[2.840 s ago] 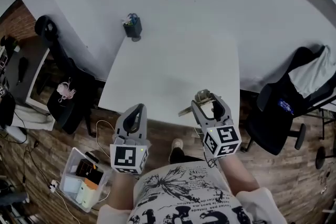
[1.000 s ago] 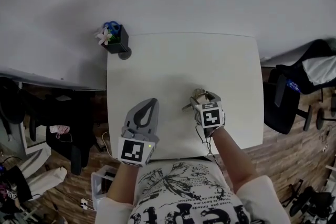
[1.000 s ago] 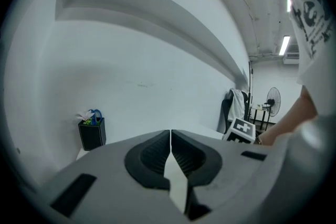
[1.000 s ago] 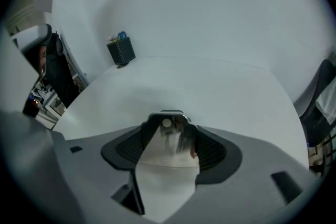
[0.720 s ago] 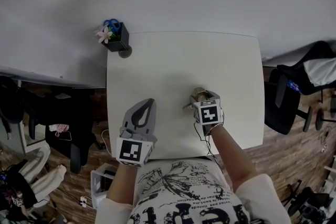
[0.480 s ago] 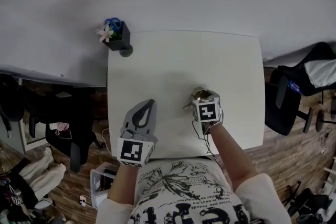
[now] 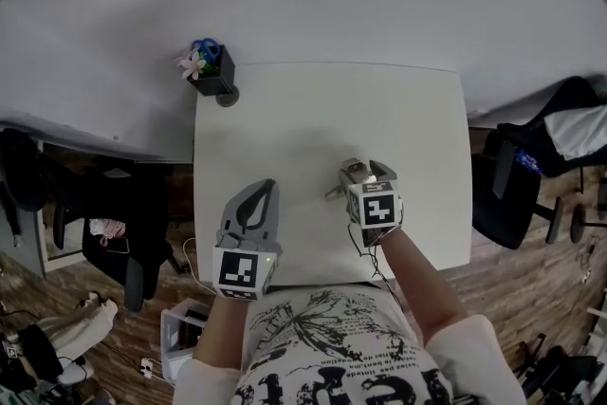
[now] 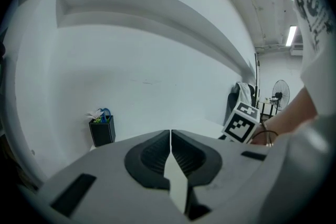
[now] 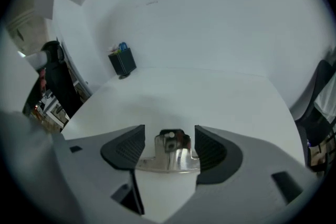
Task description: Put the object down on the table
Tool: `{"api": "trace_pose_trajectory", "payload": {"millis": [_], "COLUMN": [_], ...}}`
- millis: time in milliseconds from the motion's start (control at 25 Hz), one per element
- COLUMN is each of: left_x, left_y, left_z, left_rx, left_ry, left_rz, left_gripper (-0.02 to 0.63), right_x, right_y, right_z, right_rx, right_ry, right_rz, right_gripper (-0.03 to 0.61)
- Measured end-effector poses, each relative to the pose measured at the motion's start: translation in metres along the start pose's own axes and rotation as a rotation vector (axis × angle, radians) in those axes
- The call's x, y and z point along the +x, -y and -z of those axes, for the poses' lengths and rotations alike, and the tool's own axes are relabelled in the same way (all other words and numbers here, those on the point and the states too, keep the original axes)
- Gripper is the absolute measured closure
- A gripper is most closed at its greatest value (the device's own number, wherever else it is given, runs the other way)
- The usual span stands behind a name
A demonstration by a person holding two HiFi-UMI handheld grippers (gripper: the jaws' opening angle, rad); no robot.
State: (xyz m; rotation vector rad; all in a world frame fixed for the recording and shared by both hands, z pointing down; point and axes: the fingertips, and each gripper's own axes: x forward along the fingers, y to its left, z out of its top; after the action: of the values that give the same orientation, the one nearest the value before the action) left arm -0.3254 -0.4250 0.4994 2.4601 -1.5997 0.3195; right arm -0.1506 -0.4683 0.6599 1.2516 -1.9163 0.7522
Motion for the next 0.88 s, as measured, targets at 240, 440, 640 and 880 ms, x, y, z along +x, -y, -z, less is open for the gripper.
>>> {"api": "trace_pose_trajectory", "payload": {"millis": [240,440,640,880], "left_x": [-0.005,-0.017,-0.029,-0.038], "left_y": [0.010,0.015,0.019,0.032], "left_z": [-0.027,-0.055,-0.084,-0.114], "left_rx": [0.025,0.007,0.018,0.048], "left_ry": [0.055,0.102,0.152,0.195], "left_rz": [-0.013,-0.045,-0.084,-0.093], "left_gripper": [0.601,0.601,0.601,0.601], "right_x": [-0.069,-0.121,-0.182,-0.248], "right_y": [-0.003,0.006,0.000,0.000], "right_z": [-0.050,-0.082,-0.104,-0.116], "right_rx": [-0.017,-0.076,-0.151,-0.200], "right_ry": [0.244,0.426,0.624,0.816], "right_rz": [0.011,0.025,-0.035,-0.054], "right_gripper": [0.557,0.584,0.584,0.584]}}
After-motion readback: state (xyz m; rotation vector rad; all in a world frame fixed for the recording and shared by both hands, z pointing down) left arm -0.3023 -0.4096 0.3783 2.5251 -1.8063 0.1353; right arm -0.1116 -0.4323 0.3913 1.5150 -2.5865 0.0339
